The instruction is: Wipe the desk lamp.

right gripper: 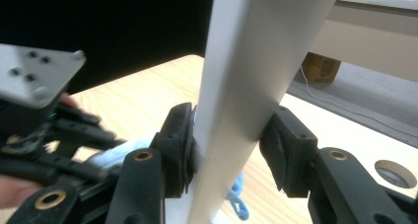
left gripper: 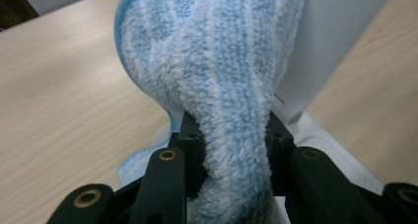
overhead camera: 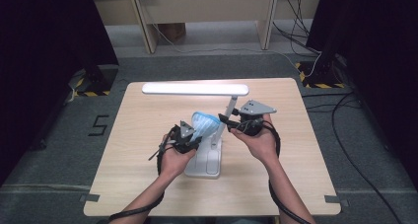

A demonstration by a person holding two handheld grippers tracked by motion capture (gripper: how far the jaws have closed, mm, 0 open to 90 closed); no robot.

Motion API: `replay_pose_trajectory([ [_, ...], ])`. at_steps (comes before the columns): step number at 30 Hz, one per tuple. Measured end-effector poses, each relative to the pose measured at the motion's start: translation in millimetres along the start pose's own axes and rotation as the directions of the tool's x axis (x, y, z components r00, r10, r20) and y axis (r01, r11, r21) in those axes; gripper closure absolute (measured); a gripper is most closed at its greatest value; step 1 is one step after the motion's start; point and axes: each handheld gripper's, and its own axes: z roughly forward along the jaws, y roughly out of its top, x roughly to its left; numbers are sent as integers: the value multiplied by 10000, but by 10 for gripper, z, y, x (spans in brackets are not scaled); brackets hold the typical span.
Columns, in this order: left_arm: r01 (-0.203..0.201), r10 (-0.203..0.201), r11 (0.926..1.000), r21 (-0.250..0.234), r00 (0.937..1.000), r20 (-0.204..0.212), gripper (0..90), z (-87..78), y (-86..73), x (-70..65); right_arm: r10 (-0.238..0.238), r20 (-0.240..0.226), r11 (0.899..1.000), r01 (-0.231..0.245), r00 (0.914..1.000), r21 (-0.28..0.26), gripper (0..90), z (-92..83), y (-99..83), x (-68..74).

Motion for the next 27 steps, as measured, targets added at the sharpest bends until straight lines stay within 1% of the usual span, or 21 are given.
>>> replay_pose_trajectory([
  [2, -80, 81, 10000, 33, 9999, -65, 693, 42, -27, 7, 10, 17, 10000, -10, 10000, 14, 563, 2, 1, 6],
  [3, 73, -72, 9999, 112, 9999, -158, 694, 92, -29, 30, -15, 40, 10000, 15, 10000, 5, 563, 2, 2, 9],
  [4, 98, -93, 9998, 189, 9997, -240, 695, 136, -22, 48, -3, 82, 10000, 3, 10000, 3, 564, 1, 0, 13],
  [6, 98, -85, 9985, 530, 9997, -242, 696, 212, -11, 60, 19, 106, 10000, -19, 9999, 9, 564, 0, -1, 17],
  [8, -110, 113, 9962, 863, 9999, -27, 696, 253, -18, 10, 13, 130, 10000, -14, 9999, 39, 565, -2, 1, 18],
  [10, -219, 207, 9942, 1050, 9997, 124, 697, 246, -27, -24, 1, 134, 10000, -2, 9999, 55, 565, 0, 2, 18],
  [11, -285, 253, 9923, 1203, 9993, 284, 698, 231, -23, -26, -45, 136, 10000, 45, 9999, 25, 565, 4, 3, 14],
  [13, -733, 668, 9867, 1454, 9966, 491, 697, 201, -10, -40, 11, 123, 10000, -11, 9999, 50, 566, 12, 7, 24],
  [14, -889, 803, 9833, 1586, 9950, 595, 696, 182, -4, -47, -32, 149, 10000, 31, 9999, 77, 566, 13, 11, 27],
  [15, -1146, 1041, 9798, 1641, 9920, 712, 696, 168, 1, -52, 27, 148, 9999, -29, 9999, 111, 565, 13, 12, 34],
  [16, -1276, 1163, 9784, 1629, 9902, 770, 695, 158, 3, -60, 21, 163, 9999, -23, 9999, 122, 566, 14, 13, 35],
  [17, -1456, 1312, 9753, 1658, 9868, 948, 694, 139, 3, -58, 16, 181, 9999, -18, 9998, 128, 566, 13, 13, 36],
  [18, -1536, 1377, 9735, 1691, 9852, 1021, 694, 128, 2, -60, -25, 211, 9999, 23, 9998, 111, 566, 10, 12, 32],
  [19, -1720, 1536, 9694, 1754, 9816, 1135, 693, 109, 2, -56, 7, 214, 9999, -10, 9998, 121, 566, 8, 13, 34],
  [22, -2103, 1829, 9600, 1850, 9710, 1542, 691, 49, -28, -63, -46, 191, 9999, 44, 9998, 102, 566, 6, 11, 27],
  [23, -2260, 1967, 9563, 1854, 9667, 1639, 691, 37, -35, -63, 4, 176, 9999, -6, 9998, 105, 567, 7, 10, 26],
  [24, -2375, 2062, 9542, 1818, 9627, 1755, 691, 28, -46, -68, 5, 174, 9999, -6, 9998, 105, 568, 7, 10, 26],
  [25, -2632, 2276, 9463, 1878, 9547, 1915, 690, 7, -64, -68, -29, 184, 9999, 27, 9998, 110, 568, 8, 12, 25],
  [26, -2756, 2366, 9425, 1889, 9497, 2051, 690, -7, -81, -71, -36, 200, 9999, 34, 9998, 104, 568, 10, 11, 27],
  [27, -2922, 2500, 9376, 1885, 9432, 2187, 690, -22, -96, -71, -31, 204, 9999, 29, 9998, 100, 569, 11, 11, 27],
])
